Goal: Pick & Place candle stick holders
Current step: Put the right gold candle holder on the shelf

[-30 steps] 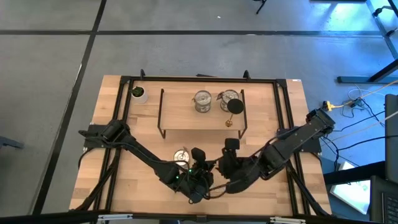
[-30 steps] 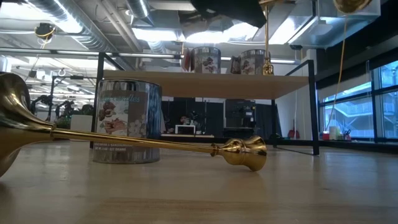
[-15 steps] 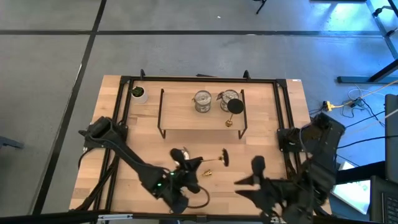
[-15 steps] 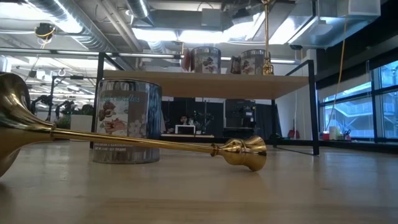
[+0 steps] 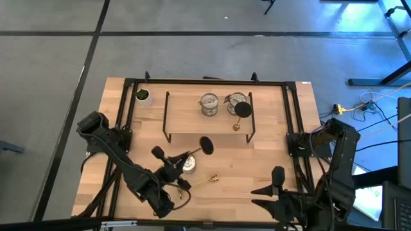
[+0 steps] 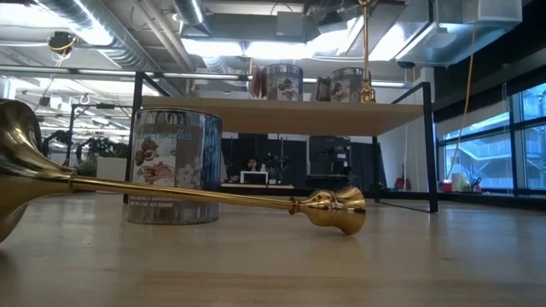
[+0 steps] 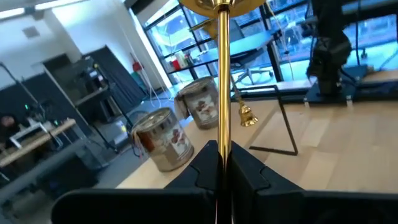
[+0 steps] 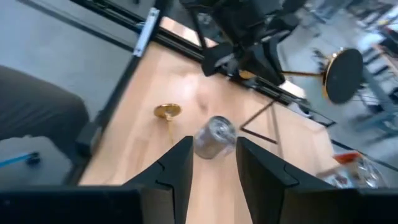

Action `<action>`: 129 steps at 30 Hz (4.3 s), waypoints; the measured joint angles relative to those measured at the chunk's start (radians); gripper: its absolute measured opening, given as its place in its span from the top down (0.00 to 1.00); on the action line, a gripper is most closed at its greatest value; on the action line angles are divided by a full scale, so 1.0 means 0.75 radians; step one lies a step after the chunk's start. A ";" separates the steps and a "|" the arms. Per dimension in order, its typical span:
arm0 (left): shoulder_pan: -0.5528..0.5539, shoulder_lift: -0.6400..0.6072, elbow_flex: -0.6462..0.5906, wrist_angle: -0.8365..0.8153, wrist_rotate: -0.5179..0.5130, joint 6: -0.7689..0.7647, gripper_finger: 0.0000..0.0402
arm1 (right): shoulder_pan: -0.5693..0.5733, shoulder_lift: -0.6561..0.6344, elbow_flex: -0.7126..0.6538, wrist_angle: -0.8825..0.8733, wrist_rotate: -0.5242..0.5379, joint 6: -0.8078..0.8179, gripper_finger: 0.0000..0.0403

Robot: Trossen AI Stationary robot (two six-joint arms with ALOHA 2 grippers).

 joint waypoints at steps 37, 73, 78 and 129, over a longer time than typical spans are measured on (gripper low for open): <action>0.080 0.005 -0.068 0.843 0.363 0.627 0.98 | -0.300 -0.590 -1.140 1.492 -1.078 -0.744 0.69; 0.669 -0.001 -0.811 3.183 2.243 0.954 0.98 | -0.301 -0.618 -1.293 1.794 -0.336 -0.656 0.69; 0.627 -0.001 -0.811 3.184 2.243 0.961 0.98 | -0.351 -0.540 -1.296 1.973 -0.504 -0.680 0.69; 0.605 0.265 -0.559 3.041 2.238 0.898 0.98 | -0.649 -0.329 -1.295 2.430 -0.813 -0.719 0.44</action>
